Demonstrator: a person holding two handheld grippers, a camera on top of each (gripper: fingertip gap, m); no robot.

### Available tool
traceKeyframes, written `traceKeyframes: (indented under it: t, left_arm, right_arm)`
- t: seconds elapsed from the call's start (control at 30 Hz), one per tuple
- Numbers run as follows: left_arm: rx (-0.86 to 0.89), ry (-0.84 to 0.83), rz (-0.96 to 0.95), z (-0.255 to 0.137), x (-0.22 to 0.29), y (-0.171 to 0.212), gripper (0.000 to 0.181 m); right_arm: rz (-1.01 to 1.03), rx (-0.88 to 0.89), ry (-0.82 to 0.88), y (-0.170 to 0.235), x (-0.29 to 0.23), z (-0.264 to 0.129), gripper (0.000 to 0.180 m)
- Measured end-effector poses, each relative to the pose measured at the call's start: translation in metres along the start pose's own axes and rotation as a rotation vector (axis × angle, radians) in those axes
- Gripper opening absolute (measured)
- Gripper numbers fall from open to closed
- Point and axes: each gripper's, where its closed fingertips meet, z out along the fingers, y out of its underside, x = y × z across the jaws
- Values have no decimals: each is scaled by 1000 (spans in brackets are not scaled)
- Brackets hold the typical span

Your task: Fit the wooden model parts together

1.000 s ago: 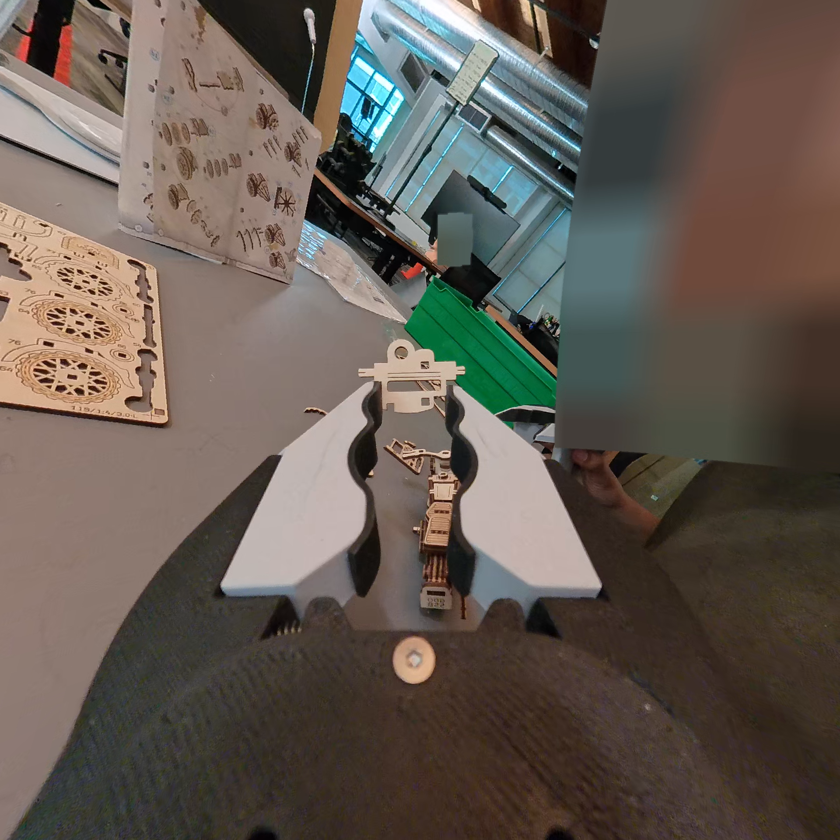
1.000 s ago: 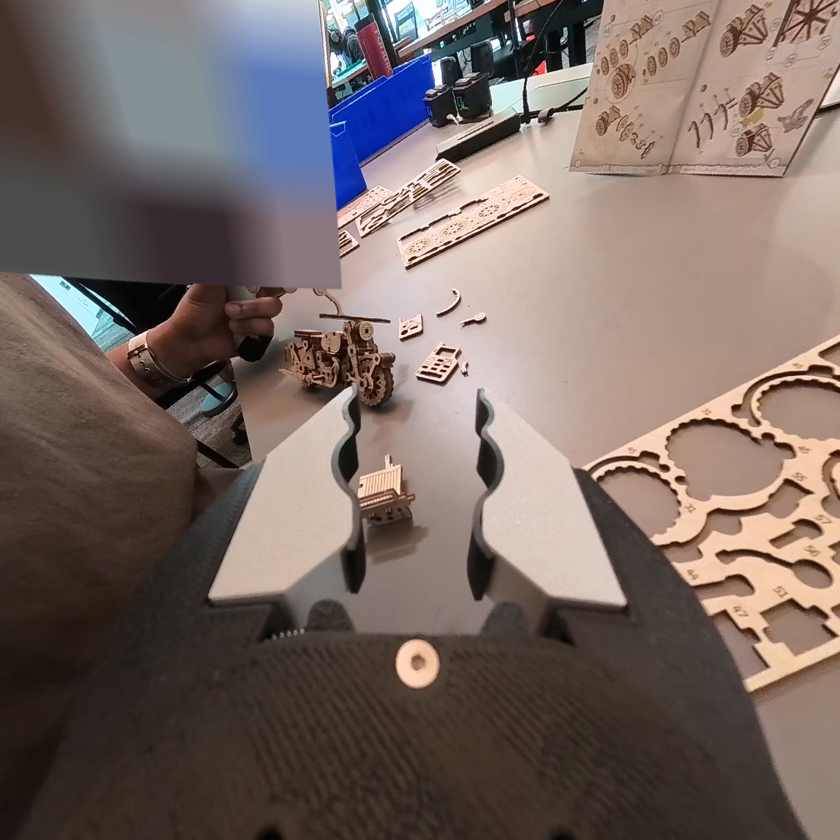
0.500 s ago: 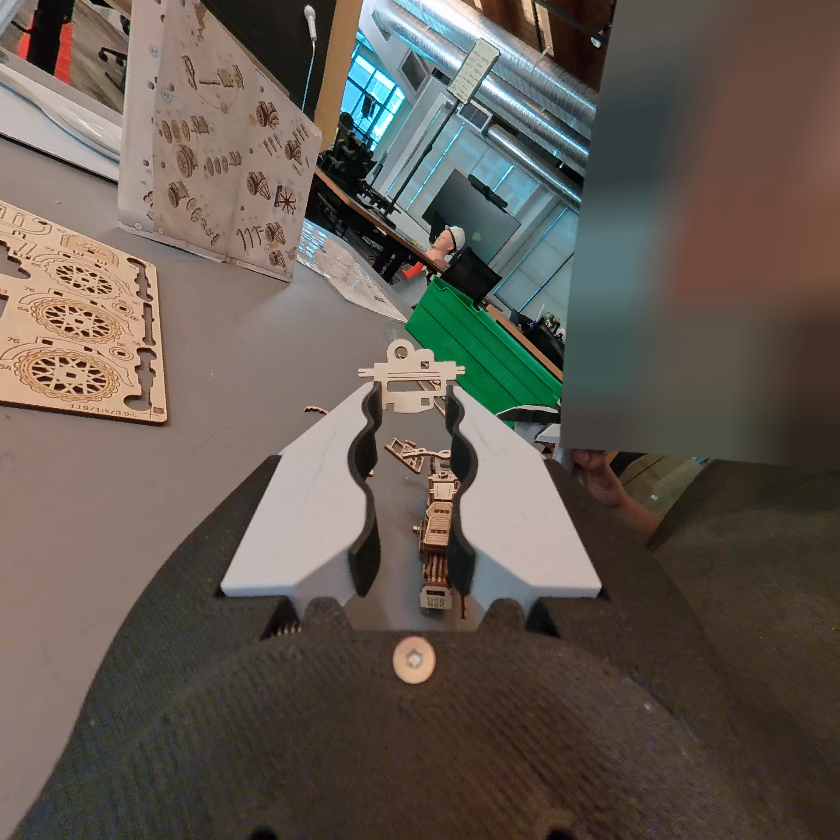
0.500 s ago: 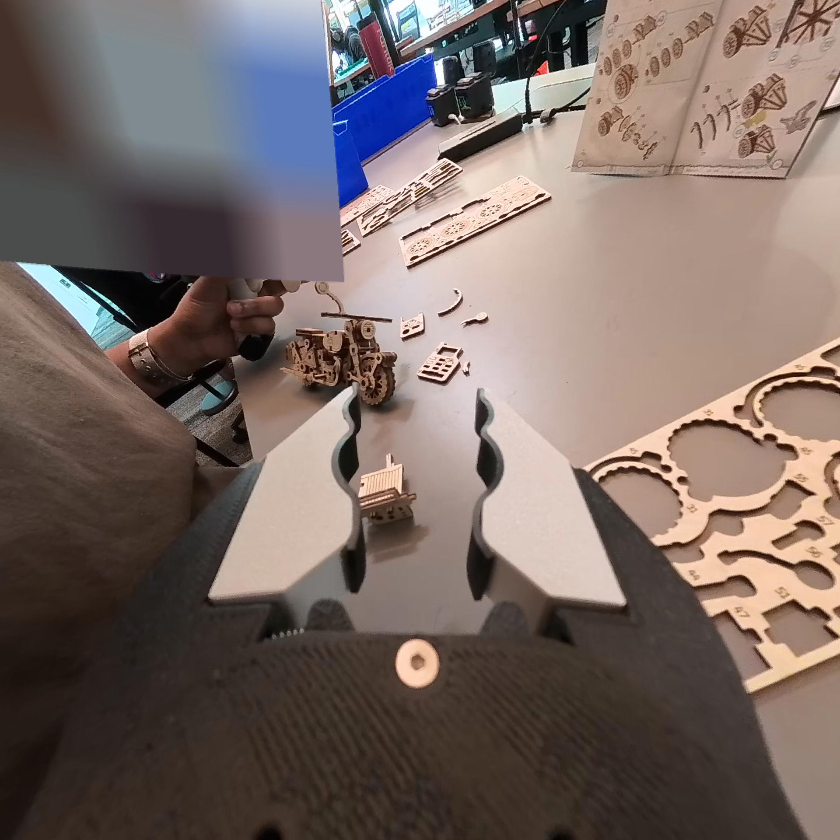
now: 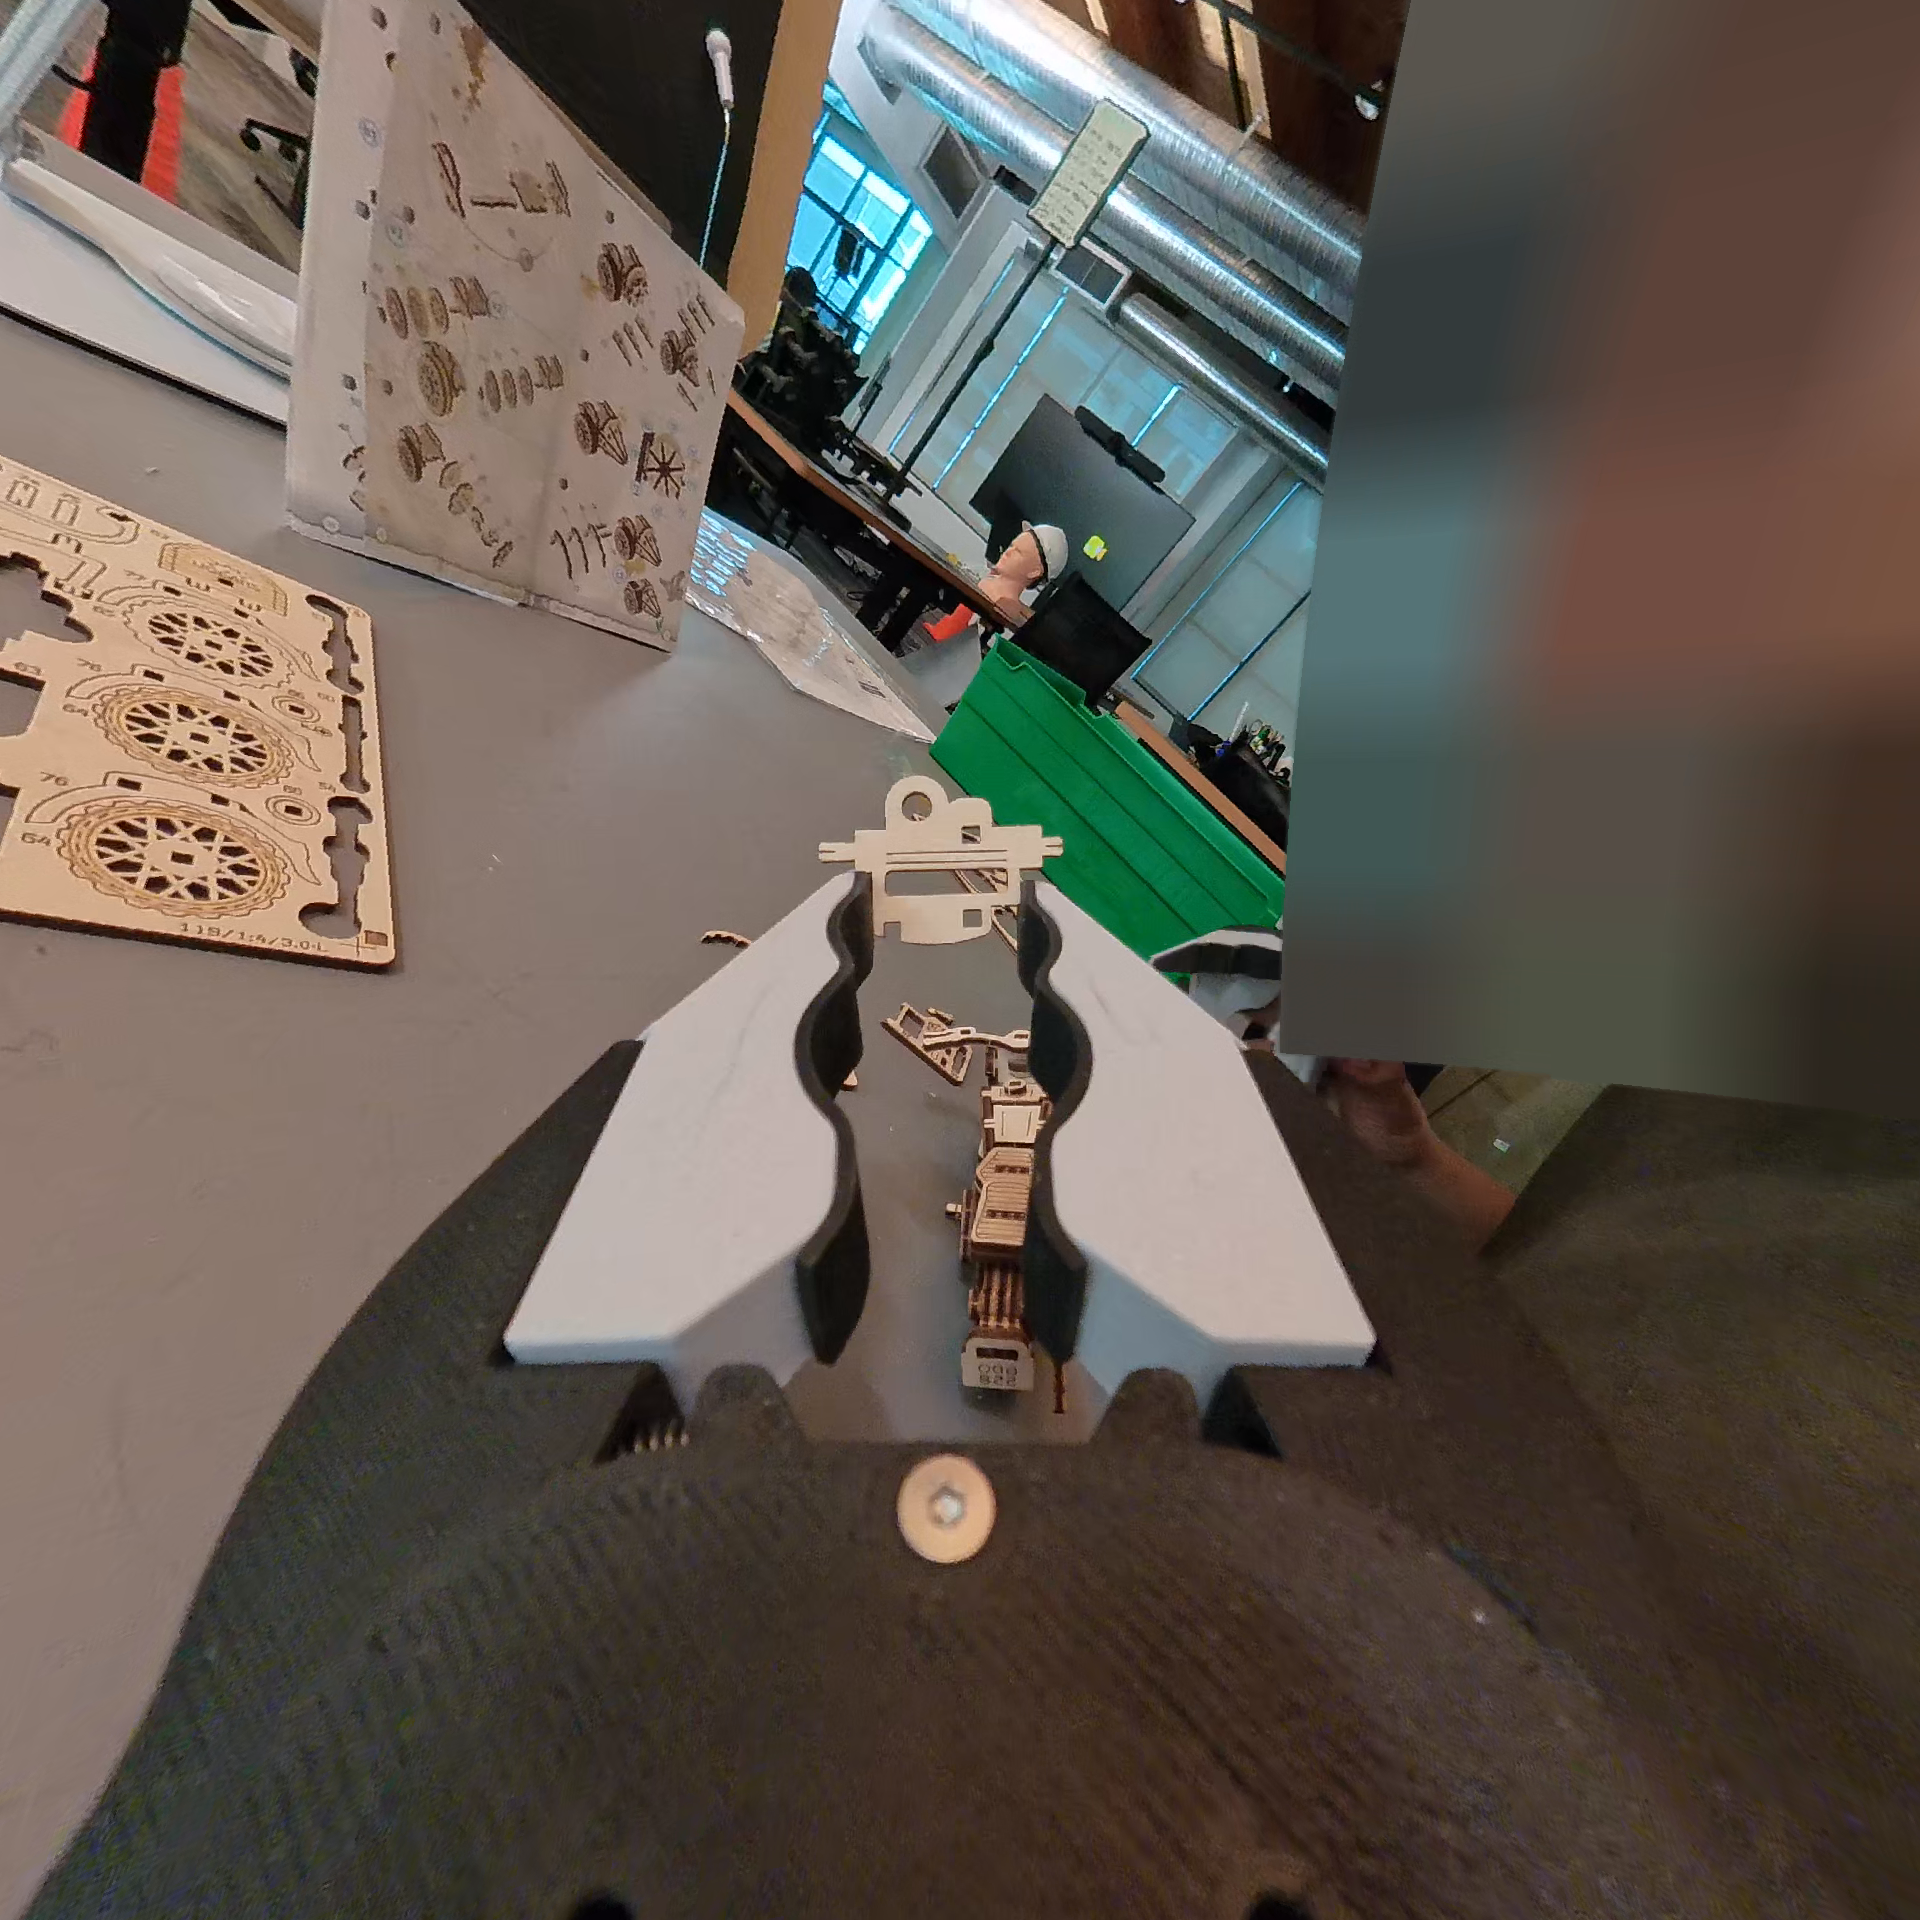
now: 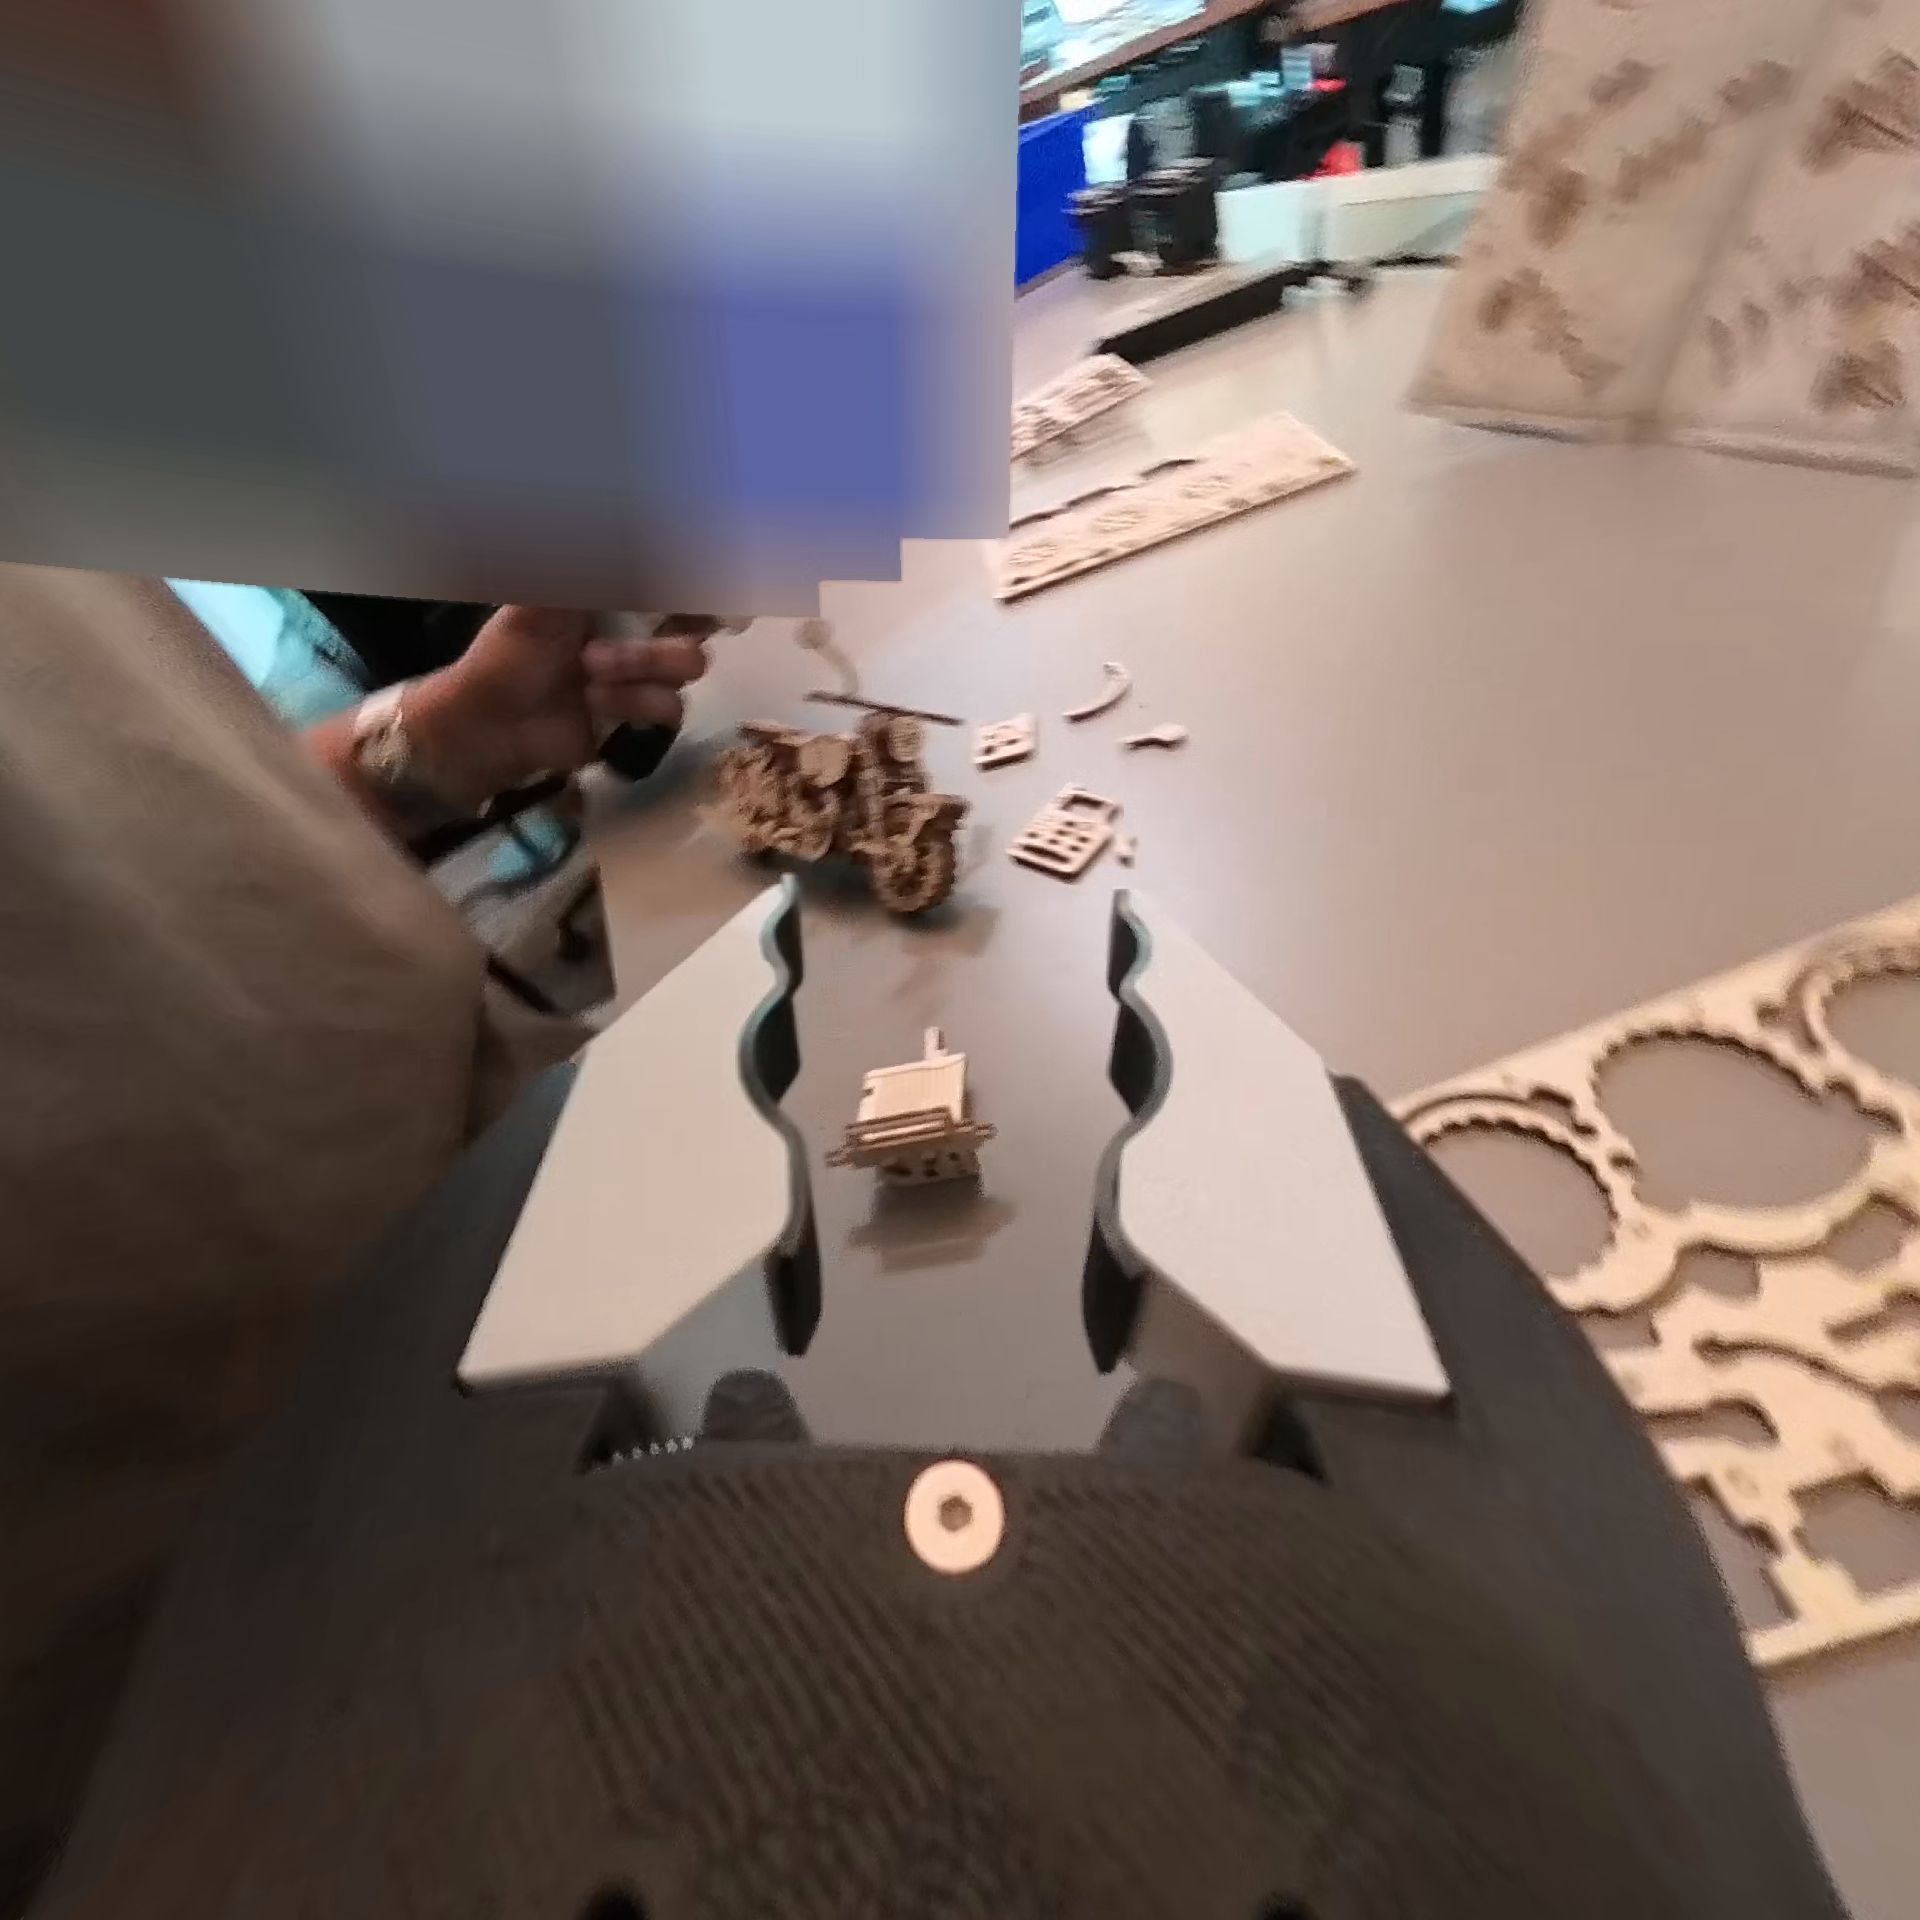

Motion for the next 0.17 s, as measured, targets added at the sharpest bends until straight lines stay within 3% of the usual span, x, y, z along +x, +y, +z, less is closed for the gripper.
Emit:
traceKeyframes:
  t: [0.17]
  left_arm:
    - [11,-2,-1,-3,0,-2,25]
  right_arm:
    - [-200,-101,23,13,-10,0,61]
